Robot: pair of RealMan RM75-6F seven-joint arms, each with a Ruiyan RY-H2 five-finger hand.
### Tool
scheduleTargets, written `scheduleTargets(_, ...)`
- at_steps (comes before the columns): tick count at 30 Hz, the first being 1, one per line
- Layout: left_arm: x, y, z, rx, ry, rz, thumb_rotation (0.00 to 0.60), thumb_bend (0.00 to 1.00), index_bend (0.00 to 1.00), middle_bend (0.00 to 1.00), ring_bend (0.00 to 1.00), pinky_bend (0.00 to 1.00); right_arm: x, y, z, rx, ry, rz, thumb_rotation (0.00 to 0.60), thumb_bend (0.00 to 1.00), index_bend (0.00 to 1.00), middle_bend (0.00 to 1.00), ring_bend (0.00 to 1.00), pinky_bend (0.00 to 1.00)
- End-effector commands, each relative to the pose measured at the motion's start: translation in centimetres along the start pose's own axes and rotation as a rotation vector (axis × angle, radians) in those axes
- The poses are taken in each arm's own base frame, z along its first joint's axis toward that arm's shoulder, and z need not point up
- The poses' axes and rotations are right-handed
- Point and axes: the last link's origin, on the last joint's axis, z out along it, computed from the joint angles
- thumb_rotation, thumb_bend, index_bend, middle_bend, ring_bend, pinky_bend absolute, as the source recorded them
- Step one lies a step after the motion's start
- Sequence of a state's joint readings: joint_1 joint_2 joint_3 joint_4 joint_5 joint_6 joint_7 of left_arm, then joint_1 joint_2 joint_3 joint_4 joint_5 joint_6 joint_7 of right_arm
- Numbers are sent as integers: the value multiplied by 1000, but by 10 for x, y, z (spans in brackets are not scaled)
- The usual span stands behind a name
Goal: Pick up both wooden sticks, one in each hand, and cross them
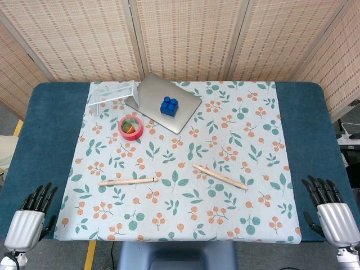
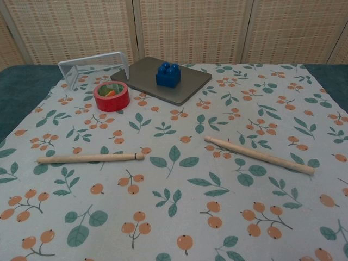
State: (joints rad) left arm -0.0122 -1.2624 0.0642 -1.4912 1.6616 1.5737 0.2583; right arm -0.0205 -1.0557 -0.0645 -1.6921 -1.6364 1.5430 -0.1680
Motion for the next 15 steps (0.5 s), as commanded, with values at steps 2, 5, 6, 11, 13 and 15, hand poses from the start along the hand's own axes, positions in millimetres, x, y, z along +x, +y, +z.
scheduleTargets(2, -5, 5, 4, -30, -7, -7, 600, 415, 0, 0, 57, 207, -2, -4, 1, 5, 6, -1, 600, 339, 0, 0, 0, 0)
scheduleTargets(5, -14, 19, 13, -96, 12, -20, 600, 416, 2, 19, 56, 196, -6, -8, 7, 19, 9, -6, 600, 339, 0, 0, 0, 0)
scheduleTargets(6, -21, 26, 18, -113, 13, -36, 600, 416, 7, 37, 56, 193, -10, -11, 10, 25, -3, -14, 600, 339, 0, 0, 0, 0)
scheduleTargets(11, -48, 57, 59, -136, 5, -64, 600, 449, 61, 149, 79, 182, -17, -30, 29, 60, -24, -48, 600, 339, 0, 0, 0, 0)
scheduleTargets(13, -58, 69, 75, -142, -16, -72, 600, 463, 76, 167, 88, 177, -17, -37, 35, 71, -13, -61, 600, 339, 0, 0, 0, 0)
scheduleTargets(15, -62, 79, 86, -163, -22, -59, 600, 465, 85, 167, 88, 171, -17, -41, 40, 82, -9, -72, 600, 339, 0, 0, 0, 0)
